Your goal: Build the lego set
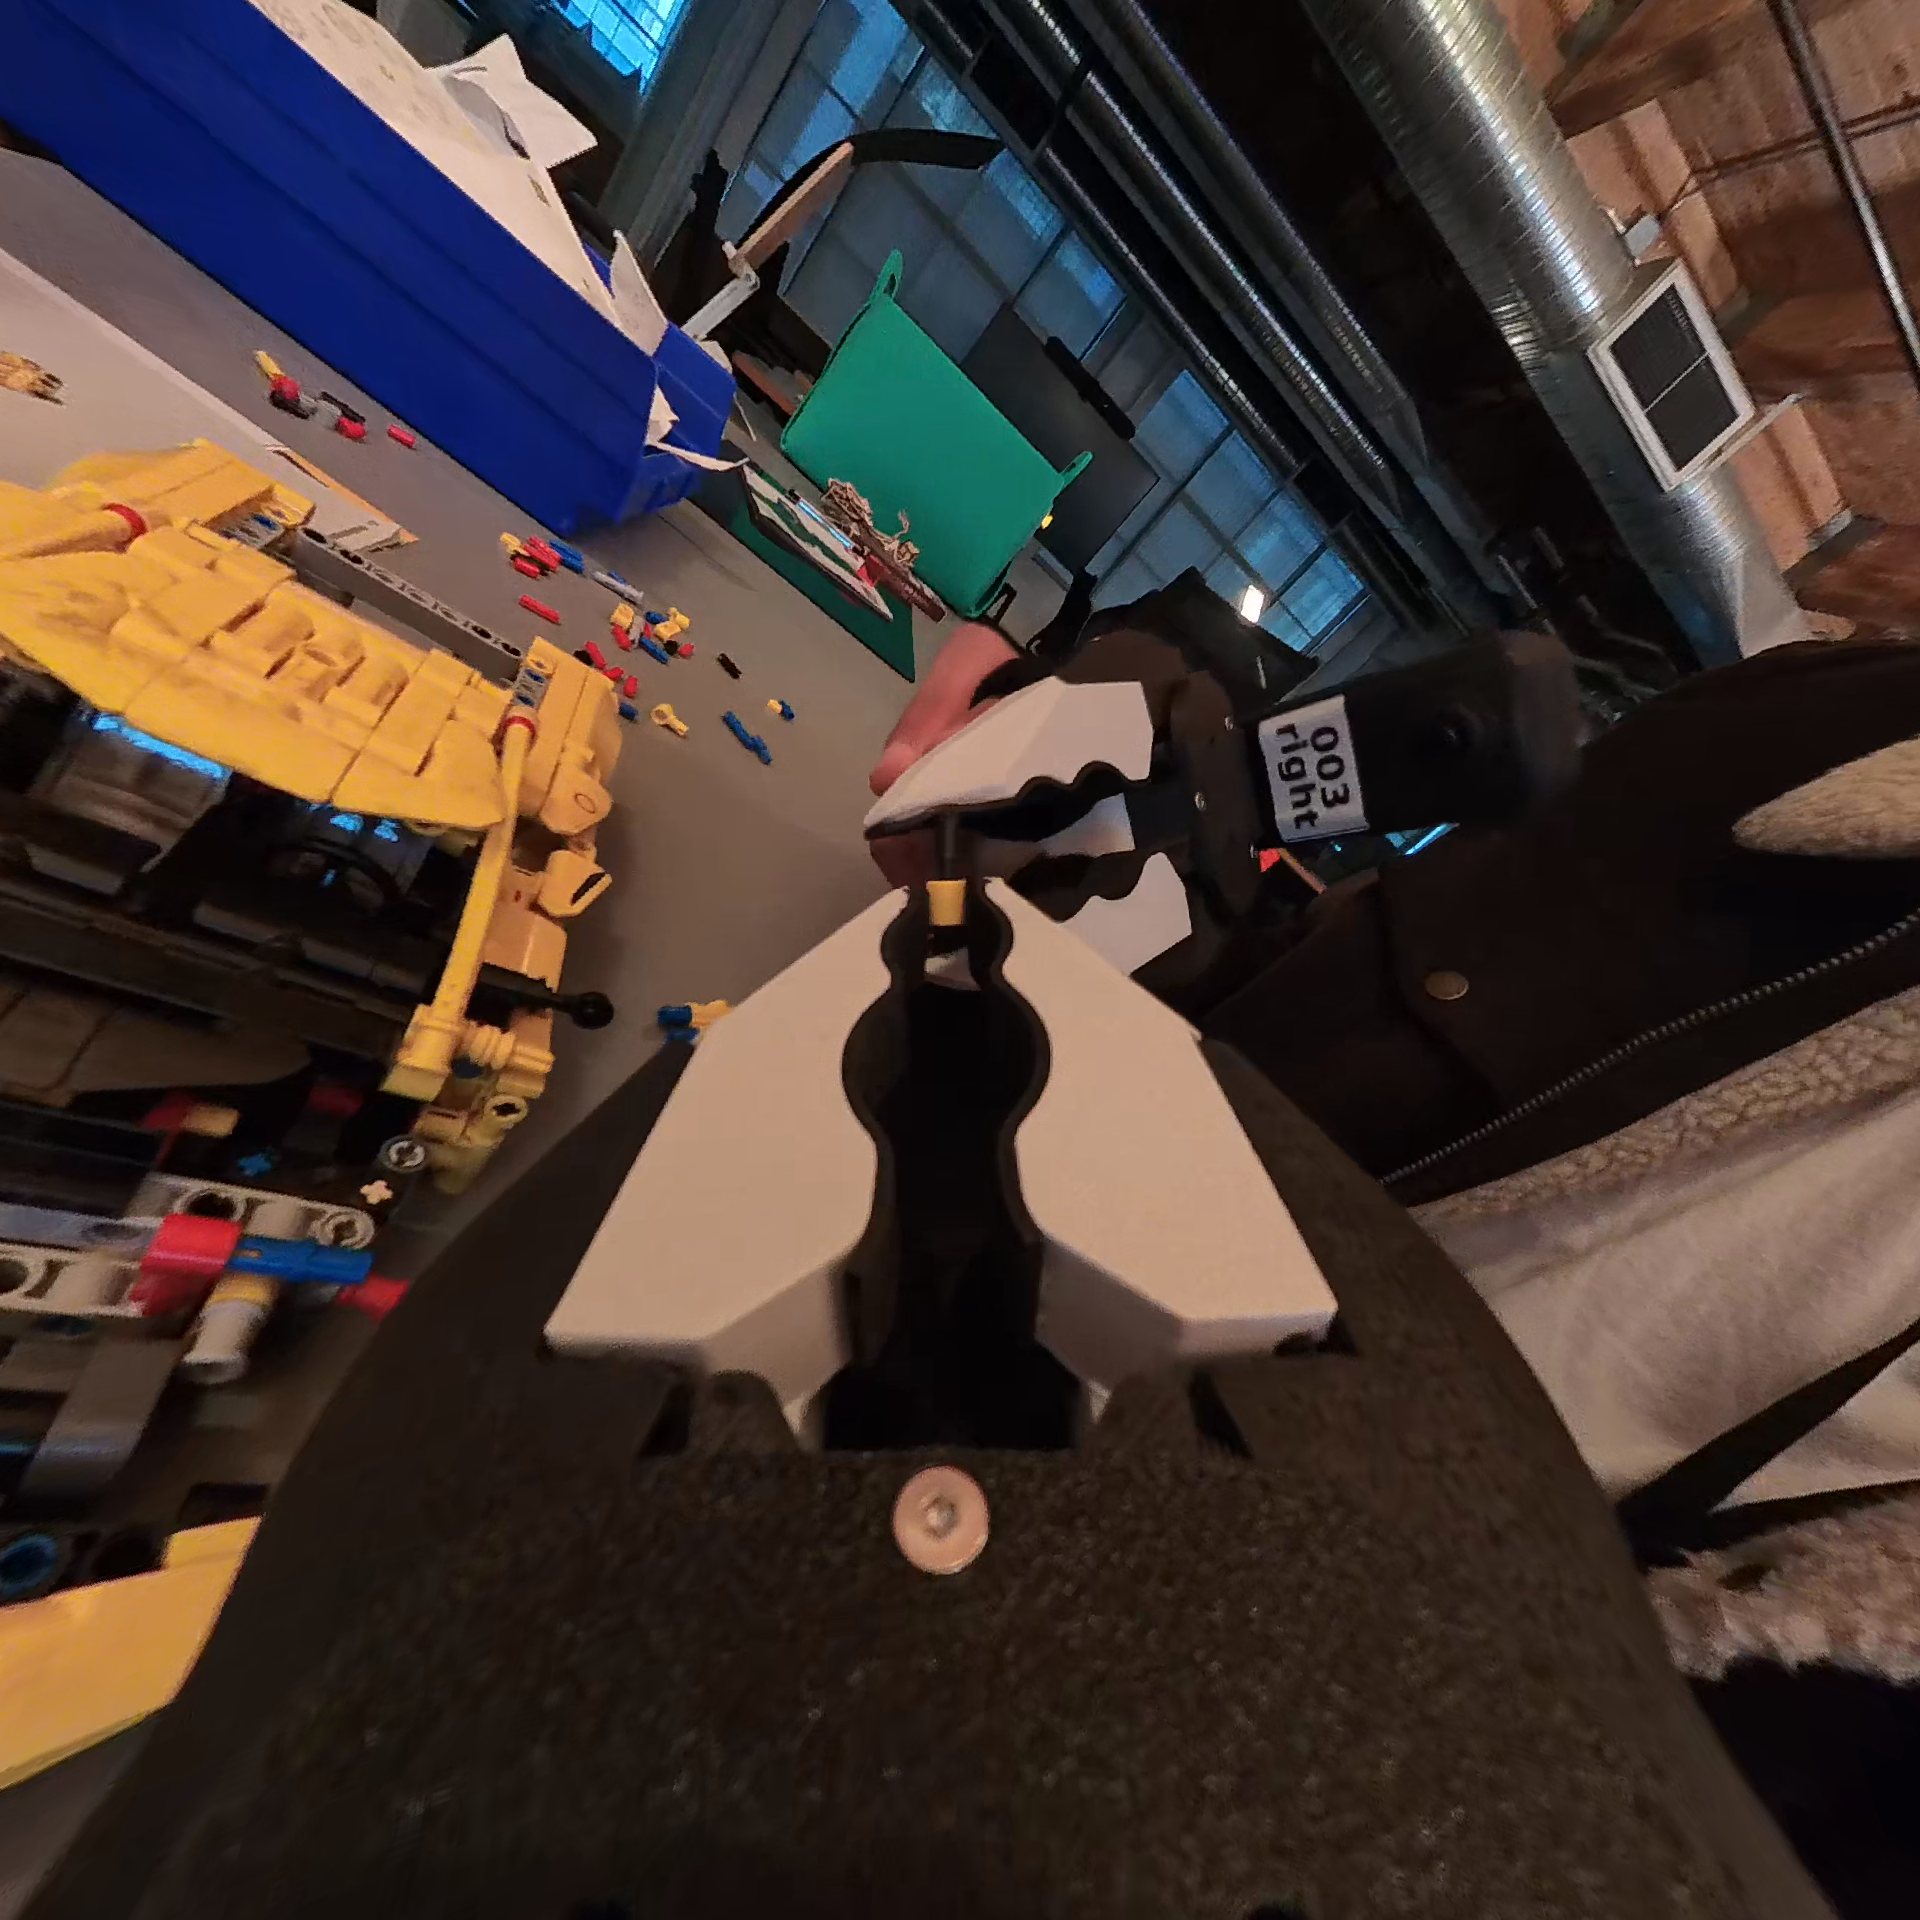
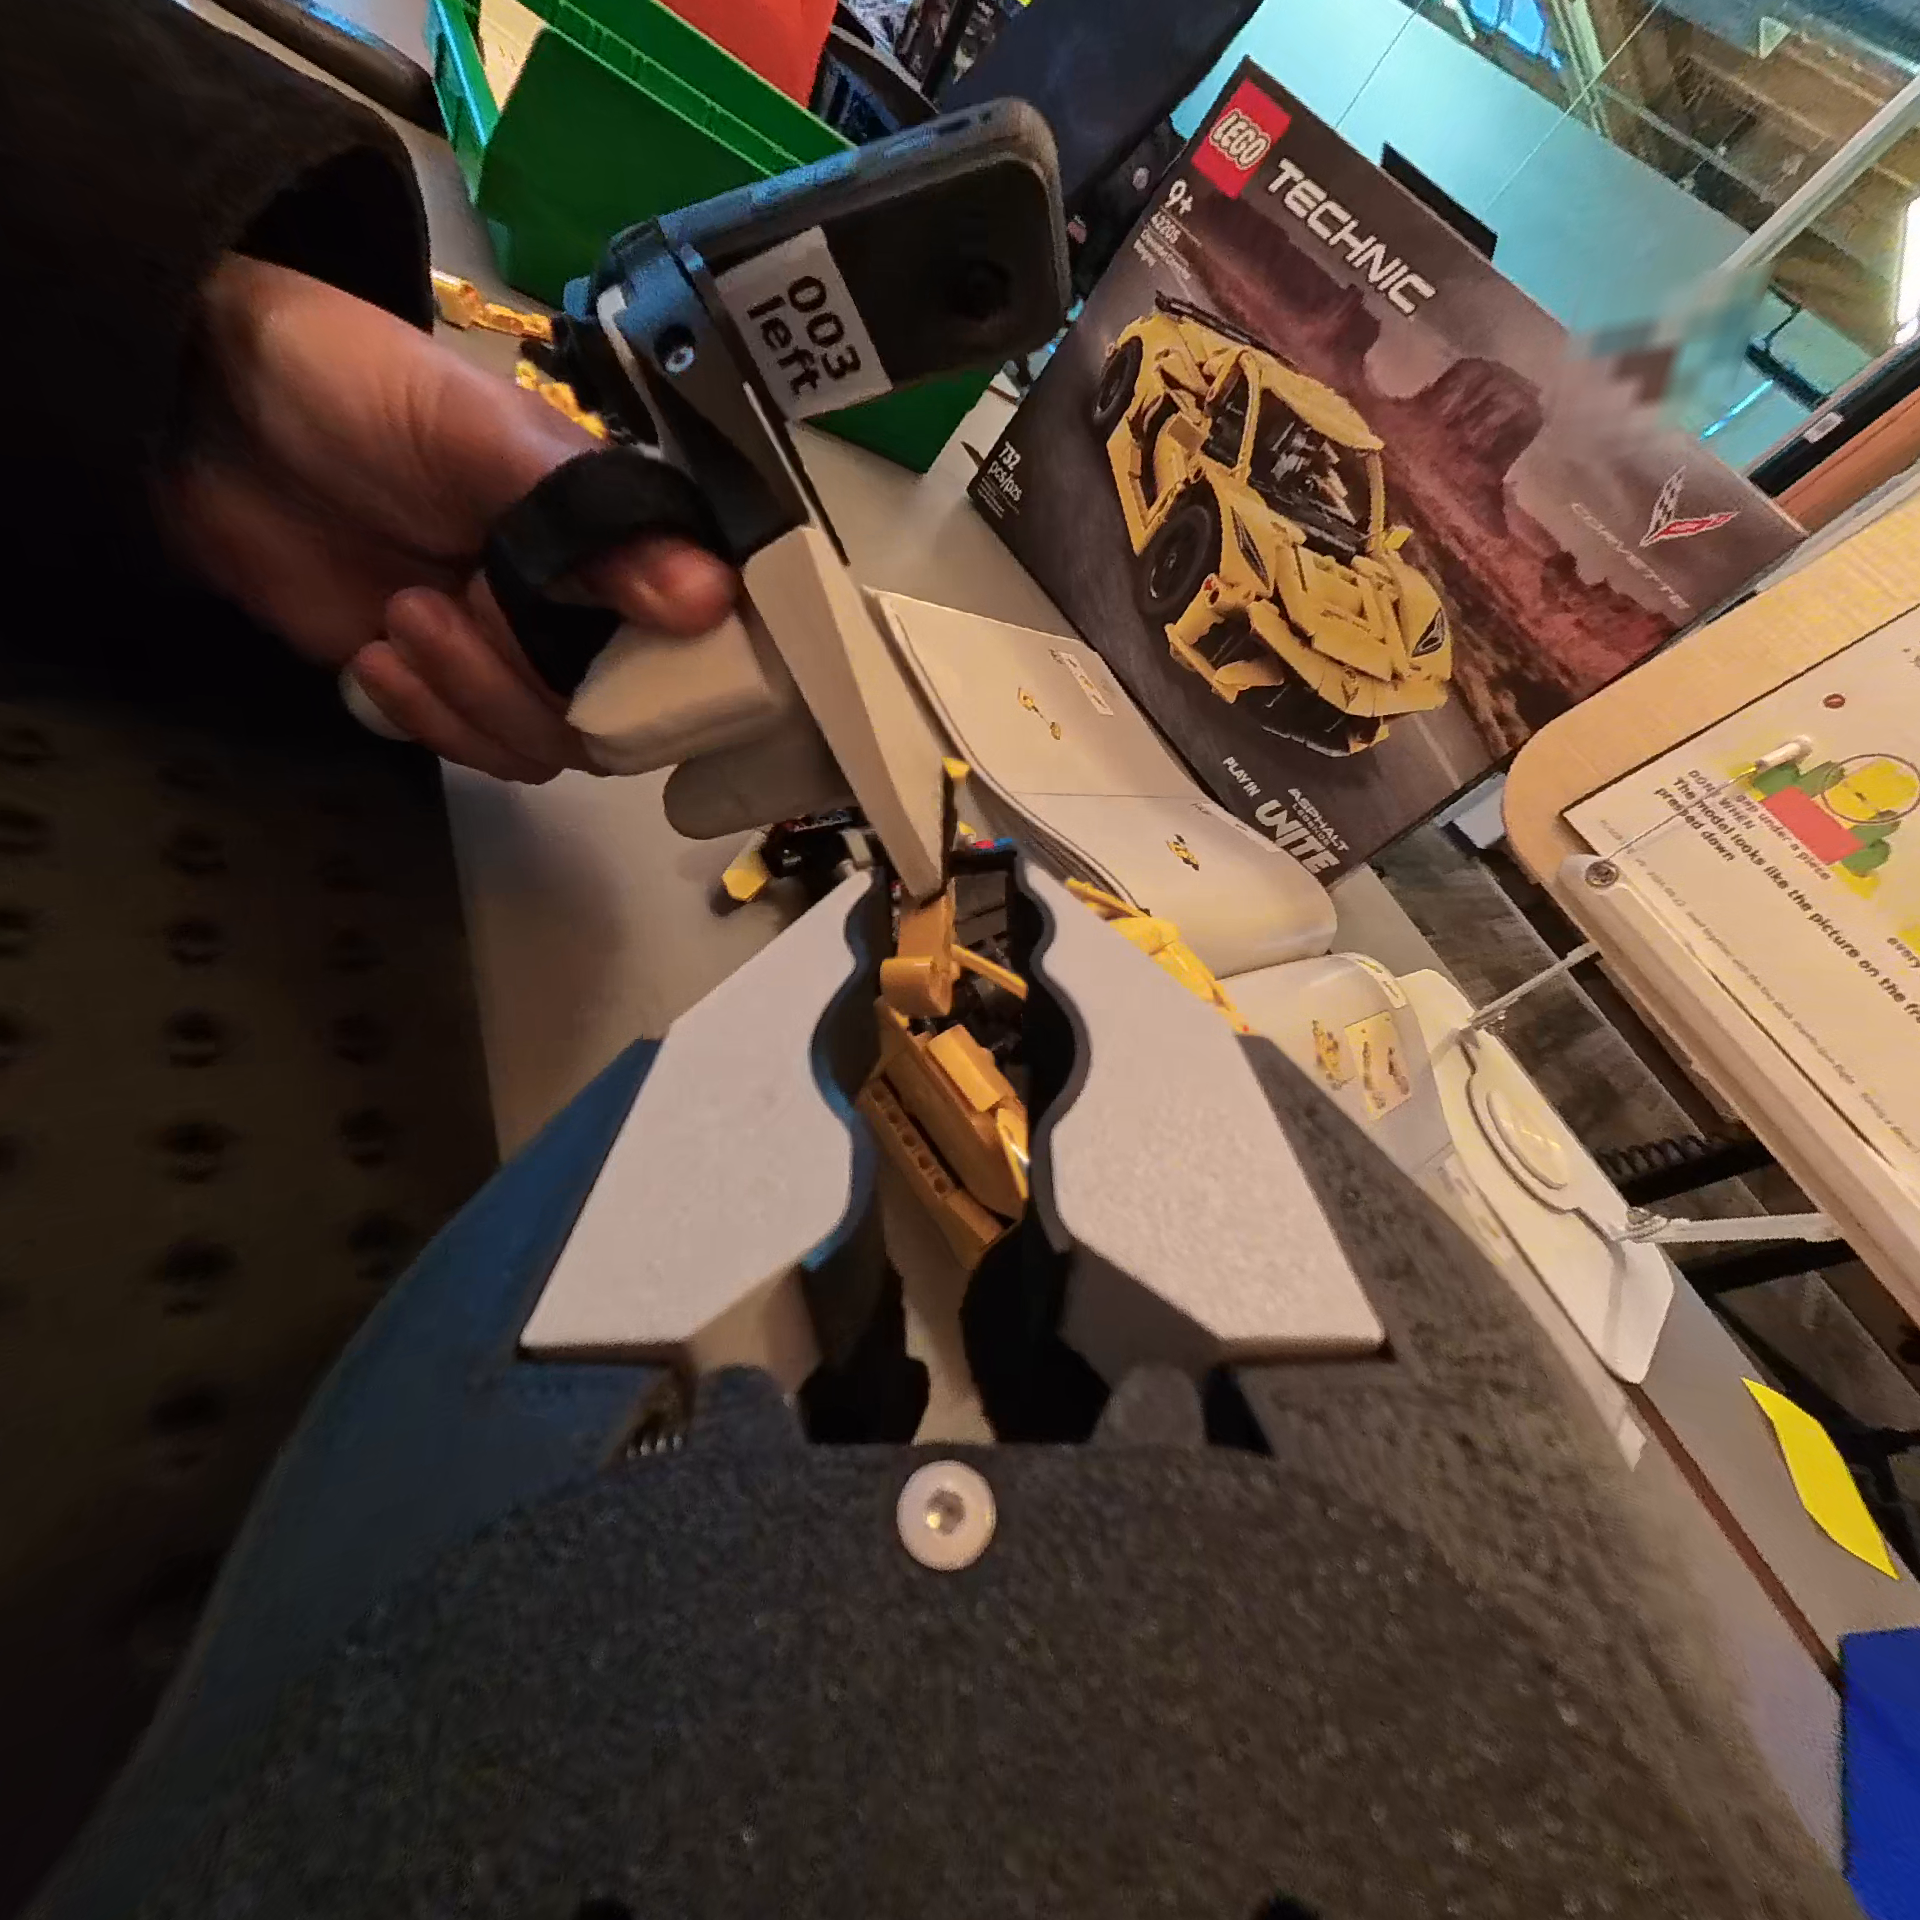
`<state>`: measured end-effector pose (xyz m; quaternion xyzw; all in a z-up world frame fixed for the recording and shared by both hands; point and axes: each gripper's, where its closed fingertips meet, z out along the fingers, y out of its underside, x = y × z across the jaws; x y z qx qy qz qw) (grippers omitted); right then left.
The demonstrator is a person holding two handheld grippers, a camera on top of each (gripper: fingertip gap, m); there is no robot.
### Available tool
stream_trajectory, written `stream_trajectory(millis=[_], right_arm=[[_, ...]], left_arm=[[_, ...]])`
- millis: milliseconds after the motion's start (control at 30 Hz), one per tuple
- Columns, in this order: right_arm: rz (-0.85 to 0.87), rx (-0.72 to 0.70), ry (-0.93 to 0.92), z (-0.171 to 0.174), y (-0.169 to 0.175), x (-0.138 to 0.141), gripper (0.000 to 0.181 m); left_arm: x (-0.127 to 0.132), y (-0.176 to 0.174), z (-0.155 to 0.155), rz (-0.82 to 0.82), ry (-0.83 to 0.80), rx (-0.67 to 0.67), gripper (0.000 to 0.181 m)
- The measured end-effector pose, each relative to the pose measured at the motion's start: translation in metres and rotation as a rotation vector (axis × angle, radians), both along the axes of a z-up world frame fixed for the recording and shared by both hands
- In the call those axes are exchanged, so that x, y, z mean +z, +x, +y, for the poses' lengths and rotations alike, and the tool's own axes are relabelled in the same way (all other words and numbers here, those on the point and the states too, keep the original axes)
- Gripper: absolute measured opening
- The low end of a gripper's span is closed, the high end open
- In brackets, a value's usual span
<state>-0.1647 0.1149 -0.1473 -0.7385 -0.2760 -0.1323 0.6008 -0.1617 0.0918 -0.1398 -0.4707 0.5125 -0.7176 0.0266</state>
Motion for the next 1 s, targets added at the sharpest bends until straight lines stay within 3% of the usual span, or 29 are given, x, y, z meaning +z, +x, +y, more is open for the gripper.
stream_trajectory(millis=[300,400,467,633,833,1000], right_arm=[[0.043,0.013,-0.025,0.000,-0.001,-0.004,0.021],[0.159,0.028,-0.011,-0.001,0.000,0.002,0.021],[0.210,0.005,0.024,-0.002,0.008,0.009,0.027],[0.341,-0.073,0.111,-0.007,0.034,0.026,0.021],[0.443,-0.190,0.031,-0.003,0.065,0.008,0.017],[0.466,-0.182,0.002,-0.002,0.067,0.002,0.015]], left_arm=[[-0.001,0.002,0.001,0.013,-0.028,-0.001,0.007],[0.004,0.001,0.005,-0.010,-0.041,0.024,0.007],[0.011,0.000,0.017,-0.026,-0.123,0.057,0.007],[0.018,0.001,0.045,-0.022,-0.314,0.130,0.007],[0.014,0.004,0.078,-0.018,-0.393,0.279,0.007],[0.010,0.007,0.078,-0.001,-0.380,0.287,0.007]])
